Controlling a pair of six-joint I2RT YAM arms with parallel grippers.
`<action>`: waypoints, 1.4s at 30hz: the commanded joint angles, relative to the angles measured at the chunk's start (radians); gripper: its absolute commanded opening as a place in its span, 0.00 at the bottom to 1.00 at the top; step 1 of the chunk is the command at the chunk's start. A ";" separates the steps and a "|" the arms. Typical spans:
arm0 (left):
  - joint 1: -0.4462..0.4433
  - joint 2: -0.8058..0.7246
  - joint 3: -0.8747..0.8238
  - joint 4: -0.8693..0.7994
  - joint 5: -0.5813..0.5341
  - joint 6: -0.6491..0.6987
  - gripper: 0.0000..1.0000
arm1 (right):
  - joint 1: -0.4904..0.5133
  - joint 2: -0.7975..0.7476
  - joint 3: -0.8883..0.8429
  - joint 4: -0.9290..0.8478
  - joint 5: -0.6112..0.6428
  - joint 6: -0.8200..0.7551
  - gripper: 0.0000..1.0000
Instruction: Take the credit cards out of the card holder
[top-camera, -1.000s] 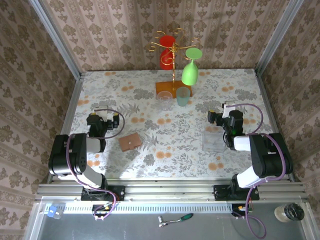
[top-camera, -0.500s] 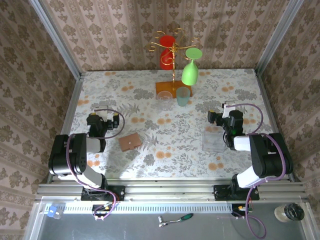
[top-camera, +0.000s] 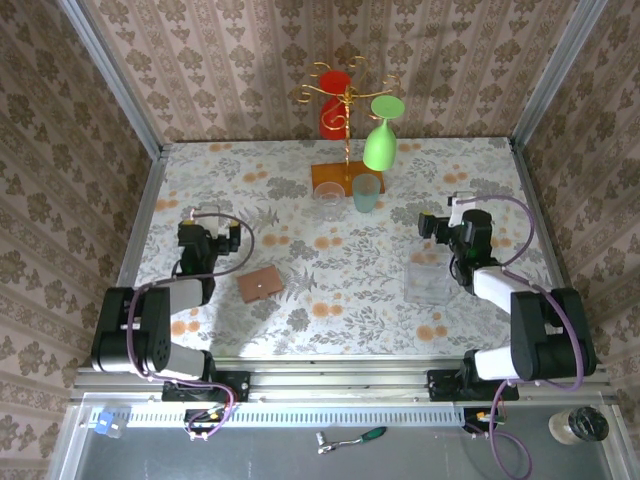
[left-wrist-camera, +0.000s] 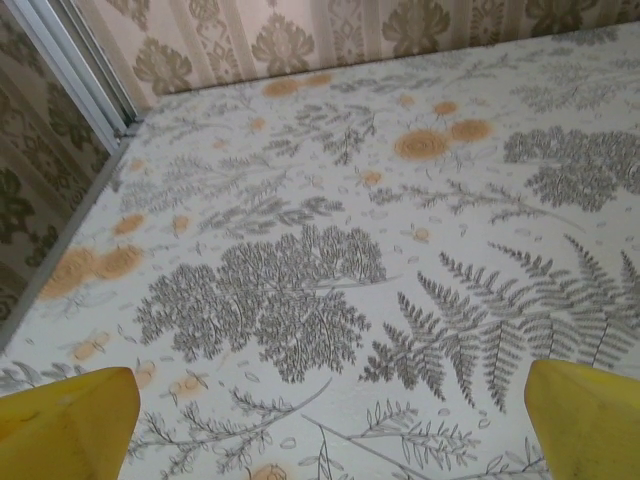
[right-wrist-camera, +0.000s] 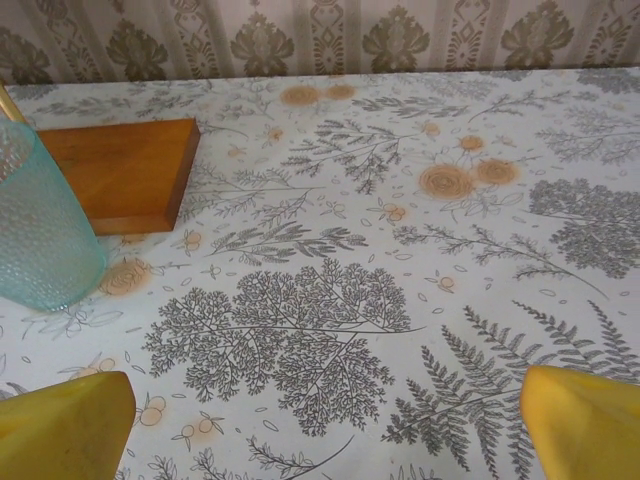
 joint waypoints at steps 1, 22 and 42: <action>-0.034 -0.092 0.077 -0.196 -0.068 0.010 1.00 | -0.001 -0.073 0.056 -0.180 0.046 0.044 1.00; -0.038 -0.280 0.598 -1.349 0.179 -0.203 1.00 | -0.001 -0.271 0.300 -1.127 -0.030 0.321 0.74; 0.059 -0.240 0.535 -1.293 0.185 -0.179 1.00 | -0.001 -0.053 0.284 -1.104 0.017 0.287 0.24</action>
